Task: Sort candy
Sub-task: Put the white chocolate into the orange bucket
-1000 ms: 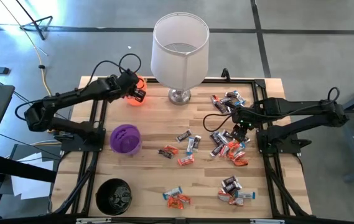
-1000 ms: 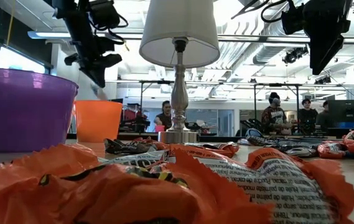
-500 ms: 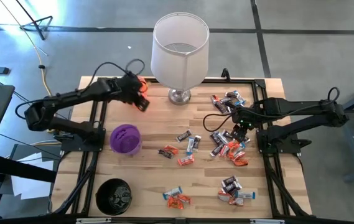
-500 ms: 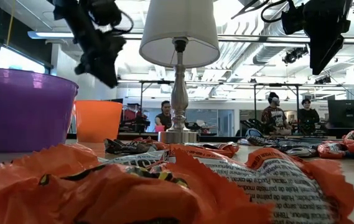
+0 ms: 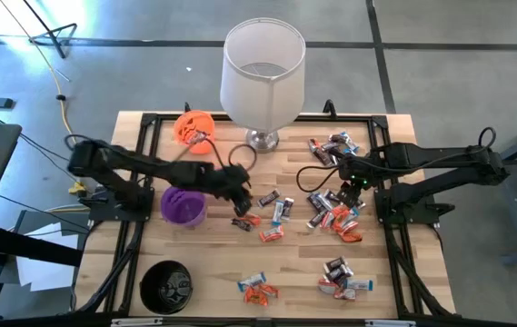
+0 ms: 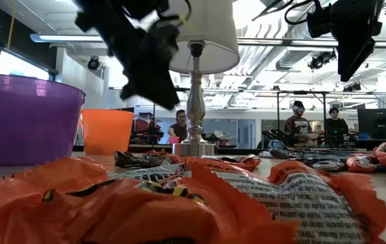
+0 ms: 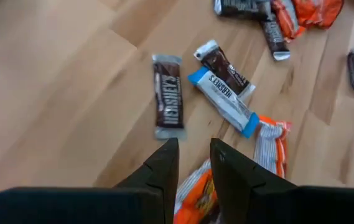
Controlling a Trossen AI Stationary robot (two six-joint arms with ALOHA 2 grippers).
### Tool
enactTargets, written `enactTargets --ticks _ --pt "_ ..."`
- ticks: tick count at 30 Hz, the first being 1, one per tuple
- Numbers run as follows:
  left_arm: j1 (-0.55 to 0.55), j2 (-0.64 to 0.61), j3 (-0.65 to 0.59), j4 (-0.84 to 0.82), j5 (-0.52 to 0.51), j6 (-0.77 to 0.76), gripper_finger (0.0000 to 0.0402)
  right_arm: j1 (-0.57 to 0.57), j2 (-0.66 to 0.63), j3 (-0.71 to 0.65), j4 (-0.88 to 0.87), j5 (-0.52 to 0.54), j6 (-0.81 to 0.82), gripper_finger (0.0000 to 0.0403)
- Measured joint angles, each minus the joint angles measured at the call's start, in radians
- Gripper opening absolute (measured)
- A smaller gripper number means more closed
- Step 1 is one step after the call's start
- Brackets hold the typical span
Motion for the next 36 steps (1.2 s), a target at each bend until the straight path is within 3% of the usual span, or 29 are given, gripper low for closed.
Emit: enactTargets --ticks 9,17,22,26,31,36 --pt "-0.008 0.204 0.000 0.403 0.121 -0.050 0.0080 0.000 0.000 0.000 0.001 0.000 0.000 0.0211" --pt "-0.008 0.307 0.002 0.554 0.122 -0.092 0.0098 0.000 0.000 0.000 0.001 0.000 0.000 0.0211" --pt "-0.017 0.360 0.075 0.482 0.113 -0.051 0.0114 0.000 0.000 0.000 0.002 0.000 0.000 0.0211" --pt "-0.029 0.393 0.181 0.264 0.095 -0.018 0.0122 0.000 0.000 0.000 0.003 0.000 0.000 0.0211" --pt "-0.056 0.417 0.320 0.017 -0.003 0.023 0.0131 0.000 0.000 0.000 0.003 0.000 0.000 0.0211" --pt "-0.073 0.424 0.382 -0.046 -0.052 0.020 0.0143 0.000 0.000 0.000 0.004 0.000 0.000 0.0211"
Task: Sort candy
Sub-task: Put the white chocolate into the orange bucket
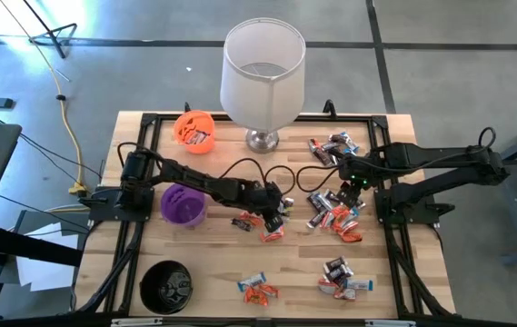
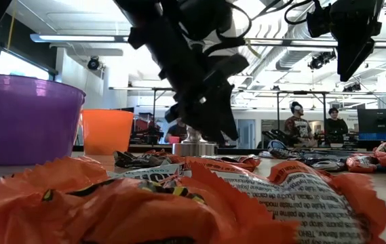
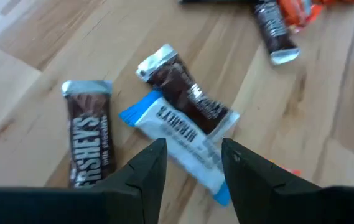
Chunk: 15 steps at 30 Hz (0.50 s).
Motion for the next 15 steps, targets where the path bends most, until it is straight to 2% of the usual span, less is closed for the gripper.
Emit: enactTargets --ticks 5,15 --pt "0.000 0.000 0.007 0.002 0.009 -0.081 0.0152 0.000 0.000 0.000 0.000 0.000 0.000 0.0211" --pt "0.000 0.023 0.008 0.046 0.013 -0.099 0.0153 0.000 0.000 0.000 0.000 0.000 0.000 0.0211"
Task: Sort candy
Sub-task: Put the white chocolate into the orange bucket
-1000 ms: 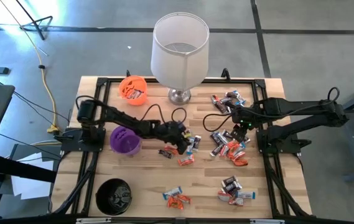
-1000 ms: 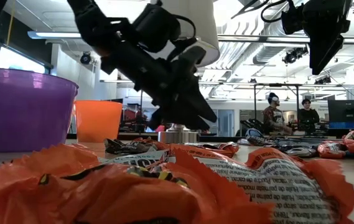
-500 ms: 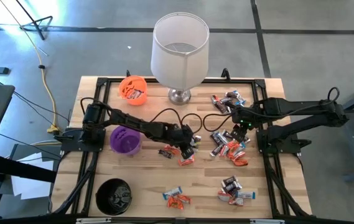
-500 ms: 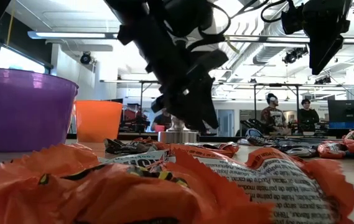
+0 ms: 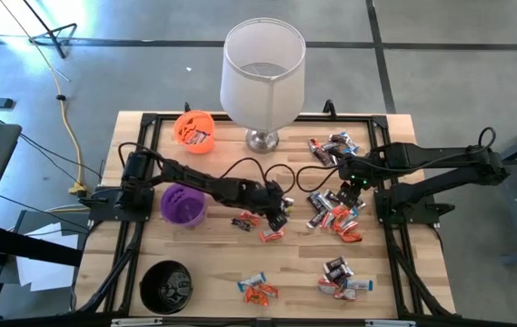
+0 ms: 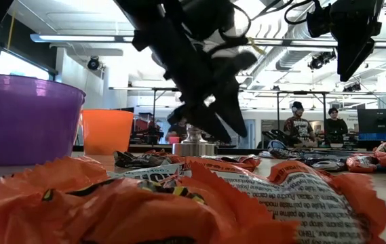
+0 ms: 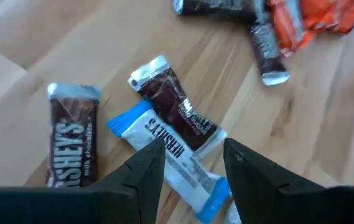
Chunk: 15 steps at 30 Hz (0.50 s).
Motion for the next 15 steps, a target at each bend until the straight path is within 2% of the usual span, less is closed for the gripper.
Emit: enactTargets --ticks 7,15 --pt "0.001 0.065 0.001 0.047 0.044 -0.039 0.0153 0.000 0.000 0.000 0.000 0.000 0.000 0.0211" --pt "0.001 0.066 0.000 0.000 -0.015 -0.040 0.0152 0.000 0.000 0.000 0.002 0.000 0.000 0.0211"
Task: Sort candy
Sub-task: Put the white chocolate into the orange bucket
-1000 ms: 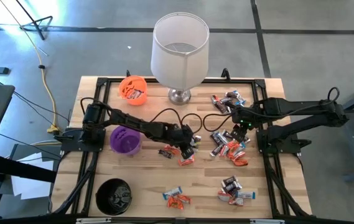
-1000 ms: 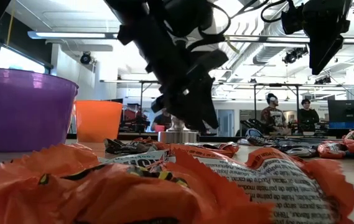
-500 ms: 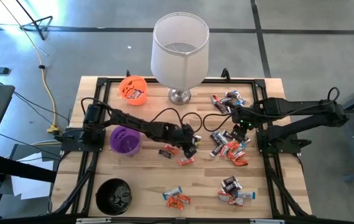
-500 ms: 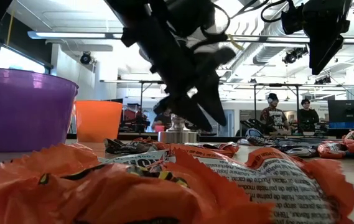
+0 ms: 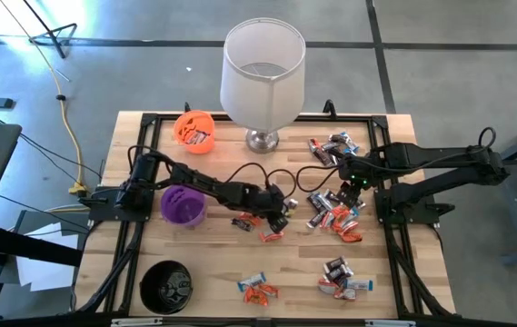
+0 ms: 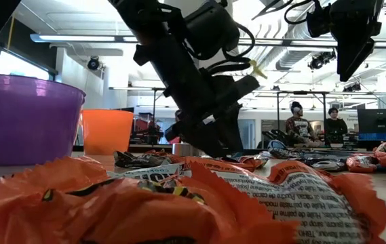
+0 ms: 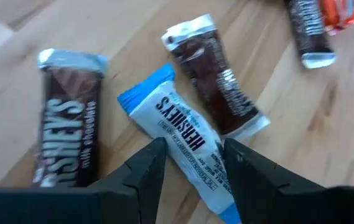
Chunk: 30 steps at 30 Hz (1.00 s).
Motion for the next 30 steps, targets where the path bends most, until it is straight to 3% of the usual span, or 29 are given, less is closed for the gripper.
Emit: enactTargets --ticks 6,15,20,27,30 --pt "0.000 0.000 0.000 -0.026 -0.022 0.034 0.0128 0.000 0.000 0.000 0.000 0.000 0.000 0.0211" --pt "-0.005 -0.009 0.001 -0.030 -0.019 0.055 0.0014 0.000 0.000 0.000 0.001 0.000 0.000 0.0211" --pt "-0.036 -0.041 0.032 -0.098 -0.012 0.094 0.0008 0.000 0.000 0.000 0.001 0.000 0.000 0.0211" --pt "-0.086 -0.145 0.066 -0.192 -0.143 0.184 0.0003 0.000 0.000 0.000 0.008 0.000 0.000 0.0211" --pt "-0.110 -0.213 0.067 -0.315 -0.269 0.193 0.0003 0.000 0.000 0.000 0.009 0.000 0.000 0.0211"
